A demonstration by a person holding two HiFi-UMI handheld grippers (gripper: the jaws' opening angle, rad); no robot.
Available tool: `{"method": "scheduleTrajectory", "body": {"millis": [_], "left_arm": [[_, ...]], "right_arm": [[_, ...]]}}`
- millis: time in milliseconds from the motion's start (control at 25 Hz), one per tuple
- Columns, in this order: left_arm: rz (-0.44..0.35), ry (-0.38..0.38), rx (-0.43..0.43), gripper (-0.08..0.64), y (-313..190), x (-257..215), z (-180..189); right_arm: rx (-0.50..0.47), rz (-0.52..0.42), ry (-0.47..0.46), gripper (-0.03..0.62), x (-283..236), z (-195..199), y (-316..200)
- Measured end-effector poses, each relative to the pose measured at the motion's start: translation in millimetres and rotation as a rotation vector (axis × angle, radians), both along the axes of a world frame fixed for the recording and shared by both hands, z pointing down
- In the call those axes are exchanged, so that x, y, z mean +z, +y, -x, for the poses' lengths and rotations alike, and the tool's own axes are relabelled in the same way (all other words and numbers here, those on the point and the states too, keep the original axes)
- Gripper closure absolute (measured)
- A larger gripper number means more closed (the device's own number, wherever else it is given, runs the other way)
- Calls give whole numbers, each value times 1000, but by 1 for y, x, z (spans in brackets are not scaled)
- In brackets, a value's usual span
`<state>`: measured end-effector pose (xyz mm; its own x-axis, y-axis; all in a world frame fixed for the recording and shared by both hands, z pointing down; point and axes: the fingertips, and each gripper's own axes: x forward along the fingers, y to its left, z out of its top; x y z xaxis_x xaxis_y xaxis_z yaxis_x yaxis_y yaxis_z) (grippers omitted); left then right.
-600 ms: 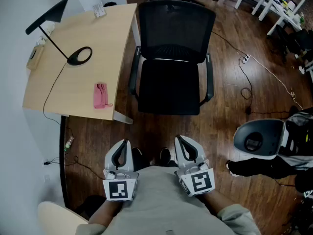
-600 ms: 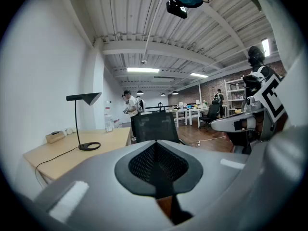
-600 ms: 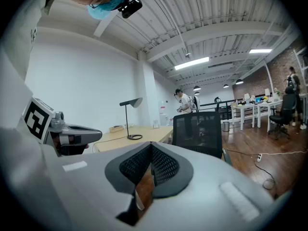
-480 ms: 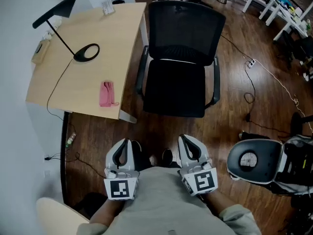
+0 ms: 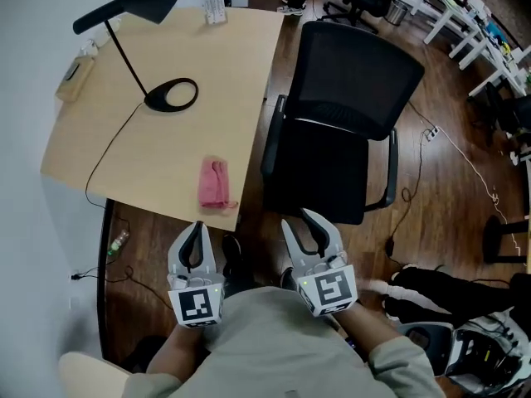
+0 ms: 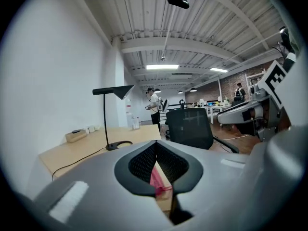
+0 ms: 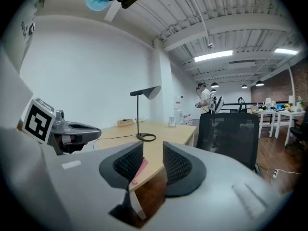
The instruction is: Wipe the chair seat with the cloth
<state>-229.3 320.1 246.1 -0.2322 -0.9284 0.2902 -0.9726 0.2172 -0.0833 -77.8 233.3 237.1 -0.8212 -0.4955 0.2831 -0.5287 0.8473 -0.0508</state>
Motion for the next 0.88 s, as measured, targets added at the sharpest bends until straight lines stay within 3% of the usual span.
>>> {"method": "scheduleTrajectory", "body": {"millis": [240,480,640,880], "left_arm": [[12,-2,31,554,-30,21,93],[26,55,43,511,-44,51,148],[62,66,39,512,-48,69,172],[85,77,36,515,-51,80,183]], "right_arm": [[13,47,98,460,46,121,-28],[4,181,239,393,120,197,-32],[33,291,330,347,169,226,-37],[106,411,470,307,226,225,-36]]}}
